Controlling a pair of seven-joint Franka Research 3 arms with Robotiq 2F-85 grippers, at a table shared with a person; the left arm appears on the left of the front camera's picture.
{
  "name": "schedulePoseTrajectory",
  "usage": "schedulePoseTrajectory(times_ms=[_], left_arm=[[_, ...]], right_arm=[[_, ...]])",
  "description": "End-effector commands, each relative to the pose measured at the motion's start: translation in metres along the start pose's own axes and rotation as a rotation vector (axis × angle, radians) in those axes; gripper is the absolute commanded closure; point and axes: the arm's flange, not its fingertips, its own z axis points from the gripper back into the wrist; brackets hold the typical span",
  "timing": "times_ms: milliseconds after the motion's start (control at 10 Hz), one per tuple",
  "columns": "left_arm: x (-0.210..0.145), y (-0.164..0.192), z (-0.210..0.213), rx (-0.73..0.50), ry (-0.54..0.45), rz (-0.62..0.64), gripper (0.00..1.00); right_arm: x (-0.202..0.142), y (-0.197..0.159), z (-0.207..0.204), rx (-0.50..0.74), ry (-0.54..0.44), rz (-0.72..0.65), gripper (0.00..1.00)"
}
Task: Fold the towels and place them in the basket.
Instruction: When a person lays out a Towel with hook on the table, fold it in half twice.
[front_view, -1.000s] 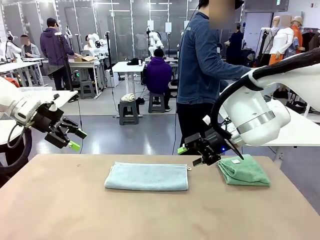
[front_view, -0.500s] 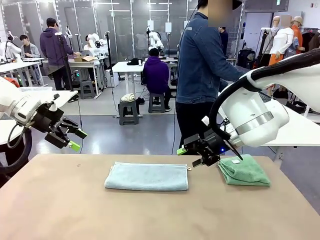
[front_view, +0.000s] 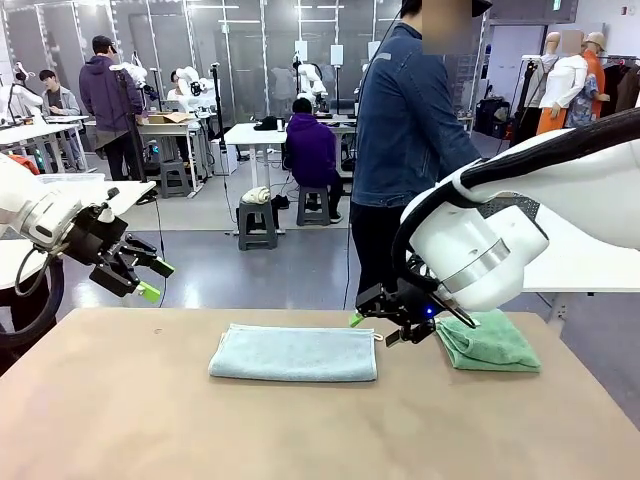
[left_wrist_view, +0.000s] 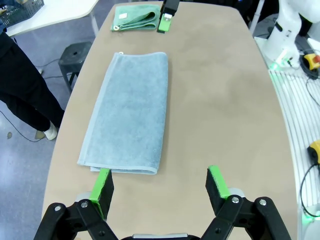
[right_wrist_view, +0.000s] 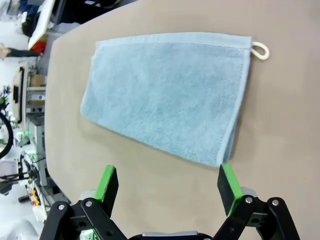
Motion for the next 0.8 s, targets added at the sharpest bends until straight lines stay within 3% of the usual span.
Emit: schedulePoseTrajectory(times_ms=[0,700], left_arm=[[0.002,0.0,0.002,0.003,-0.001,-0.003,0.06],[0.002,0.0,0.002,0.003,-0.001,-0.003,0.06]], right_arm=[[0.016,0.004,-0.012,-0.045,-0.004,-0.04,0.0],[0.035,0.004,-0.063,-0.185,0.051,-0.065,0.0]])
